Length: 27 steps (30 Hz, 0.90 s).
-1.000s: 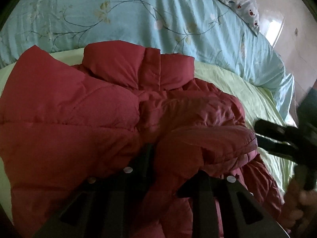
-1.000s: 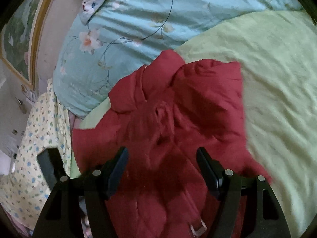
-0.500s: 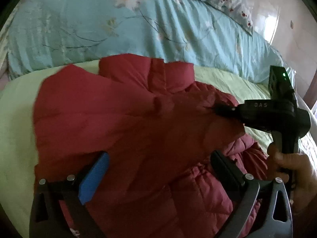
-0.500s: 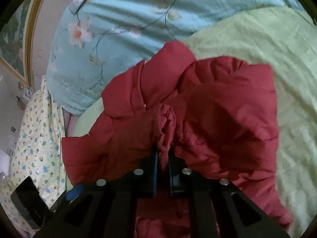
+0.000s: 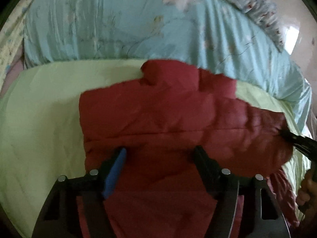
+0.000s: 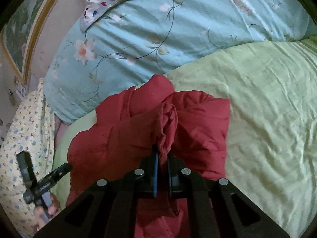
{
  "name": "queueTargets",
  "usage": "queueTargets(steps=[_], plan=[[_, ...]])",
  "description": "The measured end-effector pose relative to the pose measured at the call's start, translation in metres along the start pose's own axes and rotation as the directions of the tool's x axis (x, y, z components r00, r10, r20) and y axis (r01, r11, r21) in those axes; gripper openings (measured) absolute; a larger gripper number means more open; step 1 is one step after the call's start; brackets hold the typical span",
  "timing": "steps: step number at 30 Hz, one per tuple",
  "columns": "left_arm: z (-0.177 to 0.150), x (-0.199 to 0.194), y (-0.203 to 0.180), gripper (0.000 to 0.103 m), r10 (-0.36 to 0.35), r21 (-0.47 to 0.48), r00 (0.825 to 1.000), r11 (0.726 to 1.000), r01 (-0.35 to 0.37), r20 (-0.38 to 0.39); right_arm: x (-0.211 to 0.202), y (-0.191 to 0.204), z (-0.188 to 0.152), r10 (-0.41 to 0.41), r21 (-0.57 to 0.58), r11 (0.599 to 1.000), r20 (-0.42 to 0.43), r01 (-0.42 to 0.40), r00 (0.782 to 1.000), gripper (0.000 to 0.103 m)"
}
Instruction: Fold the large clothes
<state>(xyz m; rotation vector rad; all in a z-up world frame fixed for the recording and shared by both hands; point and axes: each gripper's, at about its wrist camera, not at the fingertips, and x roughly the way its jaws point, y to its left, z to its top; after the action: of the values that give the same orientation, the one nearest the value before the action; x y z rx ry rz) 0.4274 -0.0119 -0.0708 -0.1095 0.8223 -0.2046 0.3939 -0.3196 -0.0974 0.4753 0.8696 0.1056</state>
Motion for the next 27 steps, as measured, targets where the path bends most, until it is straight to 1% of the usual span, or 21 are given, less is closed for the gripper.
queueTargets(steps=[4, 6, 7, 9, 12, 13, 14, 16, 17, 19, 20, 22, 24, 26, 27], plan=[[0.002, 0.028, 0.0, 0.069, 0.026, 0.025, 0.998, 0.999, -0.024, -0.051, 0.012, -0.007, -0.009, -0.057, -0.014, 0.998, -0.039, 0.057, 0.998, 0.008], [0.0, 0.036, -0.002, 0.069, 0.045, 0.044, 0.997, 0.998, -0.042, -0.064, 0.023, -0.016, -0.014, -0.055, 0.009, 0.998, -0.078, 0.056, 0.995, 0.015], [0.001, 0.038, -0.002, 0.069, 0.051, 0.047, 0.997, 0.998, -0.048, -0.065, 0.023, -0.019, -0.016, -0.058, 0.022, 0.998, -0.078, 0.06, 0.995, 0.019], [0.001, 0.042, -0.003, 0.07, 0.059, 0.055, 0.996, 0.997, -0.056, -0.066, 0.012, -0.019, -0.015, -0.096, 0.028, 0.995, -0.042, 0.097, 0.995, 0.02], [0.001, 0.049, -0.006, 0.07, 0.075, 0.063, 0.995, 0.996, -0.071, -0.068, -0.01, 0.0, -0.011, -0.145, -0.03, 0.989, 0.061, 0.147, 0.988, 0.021], [0.001, 0.051, -0.004, 0.07, 0.078, 0.064, 0.995, 0.995, -0.074, -0.068, -0.015, 0.009, -0.01, -0.147, -0.062, 0.986, 0.088, 0.152, 0.985, 0.021], [0.001, 0.053, -0.005, 0.07, 0.084, 0.065, 0.994, 0.995, -0.079, -0.067, -0.014, 0.02, -0.01, -0.13, -0.103, 0.985, 0.092, 0.139, 0.987, 0.022], [0.0, 0.055, -0.005, 0.071, 0.088, 0.062, 0.994, 0.995, -0.084, -0.065, 0.001, 0.034, -0.011, -0.101, -0.167, 0.98, 0.031, 0.104, 0.994, 0.022], [0.0, 0.054, -0.005, 0.071, 0.088, 0.058, 0.994, 0.995, -0.084, -0.062, 0.017, 0.04, -0.014, -0.116, -0.2, 0.974, -0.018, 0.11, 0.993, 0.022], [-0.002, 0.047, -0.003, 0.07, 0.077, 0.053, 0.995, 0.996, -0.075, -0.055, 0.041, 0.042, -0.019, -0.17, -0.244, 0.958, -0.071, 0.148, 0.983, 0.021], [-0.002, 0.041, -0.002, 0.068, 0.065, 0.05, 0.997, 0.997, -0.063, -0.049, 0.054, 0.039, -0.023, -0.195, -0.256, 0.952, -0.092, 0.166, 0.976, 0.02], [-0.002, 0.023, -0.001, 0.066, 0.026, 0.049, 1.0, 0.998, -0.025, -0.014, 0.074, 0.029, -0.026, -0.219, -0.264, 0.947, -0.121, 0.181, 0.968, 0.02], [-0.002, 0.012, -0.001, 0.066, 0.023, 0.065, 1.0, 0.998, -0.024, 0.016, 0.081, 0.02, -0.028, -0.211, -0.247, 0.953, -0.129, 0.174, 0.969, 0.02], [-0.002, 0.014, -0.001, 0.066, 0.057, 0.081, 0.998, 0.995, -0.057, -0.002, 0.083, 0.016, -0.027, -0.206, -0.228, 0.958, -0.133, 0.172, 0.969, 0.019], [-0.003, 0.026, 0.002, 0.067, 0.082, 0.081, 0.996, 0.994, -0.079, -0.041, 0.083, 0.017, -0.027, -0.211, -0.232, 0.957, -0.133, 0.177, 0.968, 0.019]])
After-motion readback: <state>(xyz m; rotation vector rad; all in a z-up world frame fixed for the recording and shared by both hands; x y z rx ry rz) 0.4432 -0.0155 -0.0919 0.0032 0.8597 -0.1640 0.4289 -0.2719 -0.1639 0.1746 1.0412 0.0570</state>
